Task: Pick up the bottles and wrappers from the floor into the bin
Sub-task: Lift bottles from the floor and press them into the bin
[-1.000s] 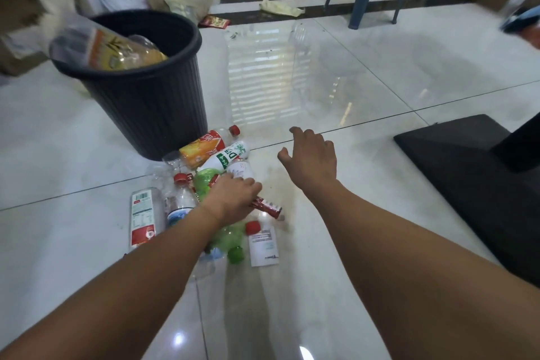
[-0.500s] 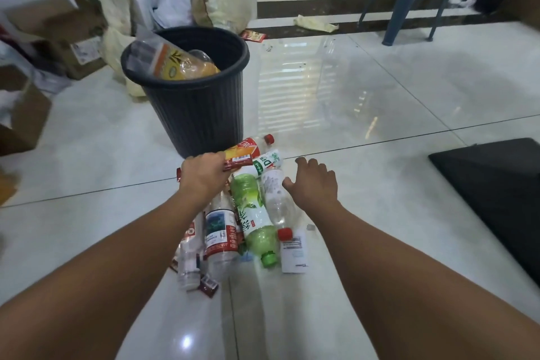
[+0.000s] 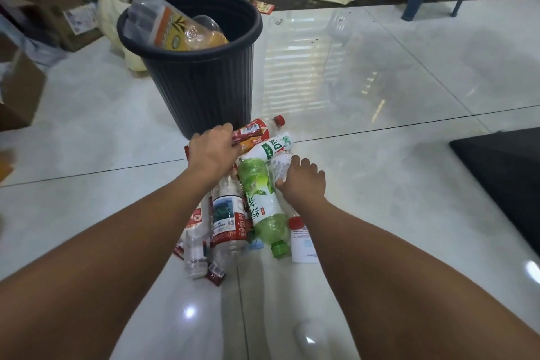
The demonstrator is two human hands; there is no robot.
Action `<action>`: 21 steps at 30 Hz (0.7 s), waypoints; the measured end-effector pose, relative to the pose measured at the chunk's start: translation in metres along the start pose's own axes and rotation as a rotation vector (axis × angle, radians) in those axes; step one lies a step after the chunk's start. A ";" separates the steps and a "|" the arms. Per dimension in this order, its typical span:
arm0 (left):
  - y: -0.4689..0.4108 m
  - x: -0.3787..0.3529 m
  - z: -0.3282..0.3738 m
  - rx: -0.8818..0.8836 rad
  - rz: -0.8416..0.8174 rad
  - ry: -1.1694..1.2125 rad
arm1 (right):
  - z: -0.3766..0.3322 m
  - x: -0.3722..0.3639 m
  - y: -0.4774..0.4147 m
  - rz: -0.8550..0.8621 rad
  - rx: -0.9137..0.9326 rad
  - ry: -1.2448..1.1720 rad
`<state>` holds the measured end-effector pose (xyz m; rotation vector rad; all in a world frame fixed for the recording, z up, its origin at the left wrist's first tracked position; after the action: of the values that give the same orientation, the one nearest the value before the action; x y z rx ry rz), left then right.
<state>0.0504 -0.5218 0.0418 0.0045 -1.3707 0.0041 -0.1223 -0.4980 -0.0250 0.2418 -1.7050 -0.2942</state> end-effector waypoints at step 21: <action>-0.004 -0.022 -0.022 0.040 -0.002 0.021 | -0.005 -0.050 -0.030 -0.120 -0.176 -0.221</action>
<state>0.0677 -0.5259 0.0162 0.0396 -1.3498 0.0300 -0.1099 -0.5102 -0.0808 0.1872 -1.8722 -0.5747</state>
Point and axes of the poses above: each hand's wrist, its own y-axis away from the middle knuckle, its own x-axis out of the back of the hand, z = x × y, the point moved 8 cm from there along -y, towards the middle knuckle, and after that the axes turned 8 degrees about -z, right-handed, at the moved point
